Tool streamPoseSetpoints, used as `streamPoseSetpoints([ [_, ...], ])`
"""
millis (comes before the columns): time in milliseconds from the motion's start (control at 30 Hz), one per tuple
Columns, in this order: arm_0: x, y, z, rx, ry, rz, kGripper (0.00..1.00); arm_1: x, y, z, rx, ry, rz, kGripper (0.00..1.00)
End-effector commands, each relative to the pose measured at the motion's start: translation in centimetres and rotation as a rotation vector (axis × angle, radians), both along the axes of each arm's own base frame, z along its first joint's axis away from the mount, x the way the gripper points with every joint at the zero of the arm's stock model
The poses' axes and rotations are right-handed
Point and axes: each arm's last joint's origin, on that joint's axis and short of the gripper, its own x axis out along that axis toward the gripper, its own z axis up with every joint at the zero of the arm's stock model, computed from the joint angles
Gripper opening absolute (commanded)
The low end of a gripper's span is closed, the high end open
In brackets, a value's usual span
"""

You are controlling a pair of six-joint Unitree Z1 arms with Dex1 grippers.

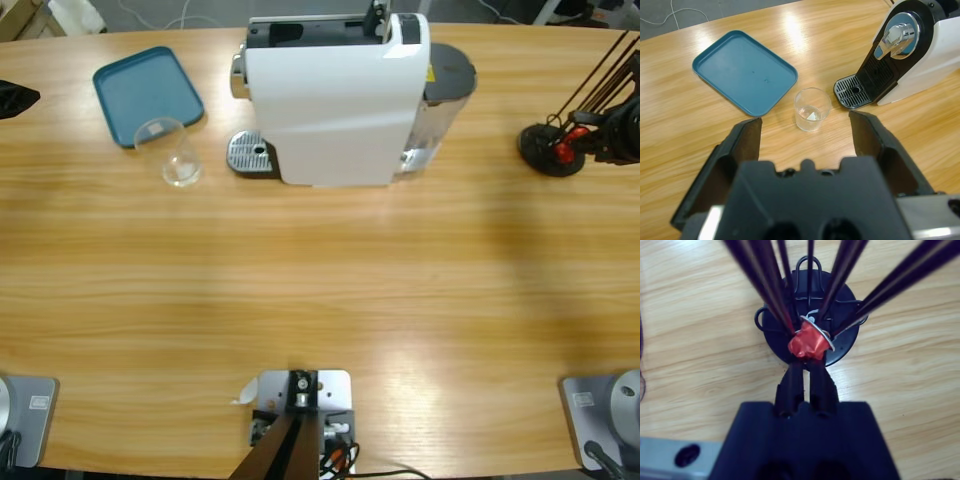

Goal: Pour coffee

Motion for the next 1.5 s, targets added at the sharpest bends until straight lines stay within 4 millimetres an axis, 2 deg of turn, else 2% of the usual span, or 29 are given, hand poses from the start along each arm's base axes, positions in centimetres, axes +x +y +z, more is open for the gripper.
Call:
streamPoseSetpoints([
  [33,0.3,-0.1,-0.6,0.025,0.032,-0.010,0.745,0.2,-0.2,-1.2,-0.037,0.033,-0.017,0.000],
  [267,0.3,-0.1,-0.6,0.024,0.030,-0.009,0.746,-0.2,0.1,-0.8,-0.050,0.019,-0.009,0.000],
  [633,0.4,-0.2,-0.6,0.023,0.028,-0.012,0.746,-3.2,0.3,2.1,-0.058,-0.038,0.015,0.000],
  [900,0.3,-0.1,-0.5,0.019,0.025,-0.013,0.744,-4.1,0.4,3.2,-0.031,-0.043,0.033,0.000],
  [933,0.3,-0.1,-0.5,0.020,0.024,-0.013,0.746,-4.1,0.6,3.1,-0.010,-0.037,0.051,0.119],
  [967,0.3,-0.1,-0.5,0.020,0.024,-0.013,0.745,-4.1,0.9,3.1,0.007,-0.027,0.067,0.444],
  [1000,0.3,-0.1,-0.5,0.019,0.025,-0.014,0.743,-4.2,1.4,3.0,0.021,-0.019,0.079,0.584],
  [1033,0.3,-0.1,-0.5,0.019,0.026,-0.015,0.743,-4.3,2.1,2.9,0.031,-0.009,0.099,0.672],
  [1067,0.3,-0.1,-0.5,0.019,0.026,-0.016,0.744,-4.5,2.7,2.8,0.039,-0.003,0.113,0.700],
  [1167,0.3,-0.1,-0.5,0.018,0.025,-0.016,0.744,-5.0,4.0,2.7,0.056,0.006,0.146,0.701],
  [1333,0.3,-0.1,-0.5,0.016,0.025,-0.016,0.745,-5.1,4.3,2.6,0.056,0.014,0.159,0.775],
  [1500,0.2,-0.1,-0.4,0.014,0.021,-0.016,0.746,-5.2,4.8,2.4,0.057,0.020,0.167,0.775],
])
